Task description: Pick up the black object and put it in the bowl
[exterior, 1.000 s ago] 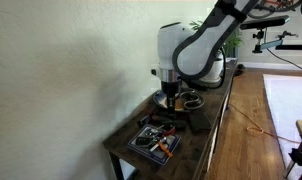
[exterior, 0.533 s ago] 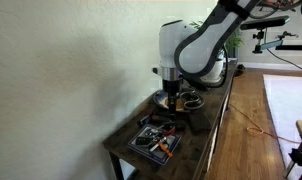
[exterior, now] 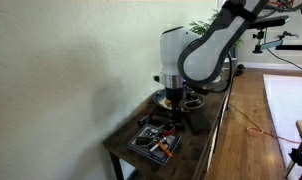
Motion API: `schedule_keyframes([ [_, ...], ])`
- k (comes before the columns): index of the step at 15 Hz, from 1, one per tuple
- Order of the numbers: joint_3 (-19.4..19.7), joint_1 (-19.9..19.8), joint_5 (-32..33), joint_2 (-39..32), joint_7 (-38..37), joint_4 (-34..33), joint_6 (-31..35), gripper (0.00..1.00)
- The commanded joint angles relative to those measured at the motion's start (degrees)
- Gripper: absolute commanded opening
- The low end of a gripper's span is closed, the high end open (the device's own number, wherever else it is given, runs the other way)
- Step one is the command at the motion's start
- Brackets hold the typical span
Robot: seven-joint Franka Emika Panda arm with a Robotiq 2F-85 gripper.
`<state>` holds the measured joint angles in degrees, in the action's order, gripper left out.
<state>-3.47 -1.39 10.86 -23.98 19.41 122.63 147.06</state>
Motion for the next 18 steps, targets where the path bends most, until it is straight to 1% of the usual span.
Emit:
schedule_keyframes([
  [1, -0.55, -0.51, -0.13, 1.81, 2.66, 2.59, -1.06, 1.00],
  [9, -0.85, -1.48, -0.13, -0.01, 7.73, 2.17, -1.19, 1.00],
  [10, -0.83, -1.54, -0.07, -0.40, 8.14, 1.86, -1.26, 0.97],
  [11, -0.93, -1.68, -0.12, -0.79, 8.83, 1.53, -1.21, 0.88],
  [12, -1.00, -1.80, -0.14, -1.03, 9.36, 1.35, -1.14, 0.88],
  [13, -1.03, -1.87, -0.06, -1.29, 9.89, 1.09, -1.19, 0.85],
  [15, -1.12, -2.08, -0.02, -1.59, 10.84, 0.90, -1.10, 0.76],
  [16, -1.15, -2.15, -0.01, -1.75, 11.25, 0.80, -1.06, 0.70],
  [17, -1.16, -2.23, 0.01, -1.94, 11.58, 0.66, -1.05, 0.67],
  [18, -1.18, -2.33, -0.05, -2.12, 11.81, 0.47, -1.01, 0.61],
])
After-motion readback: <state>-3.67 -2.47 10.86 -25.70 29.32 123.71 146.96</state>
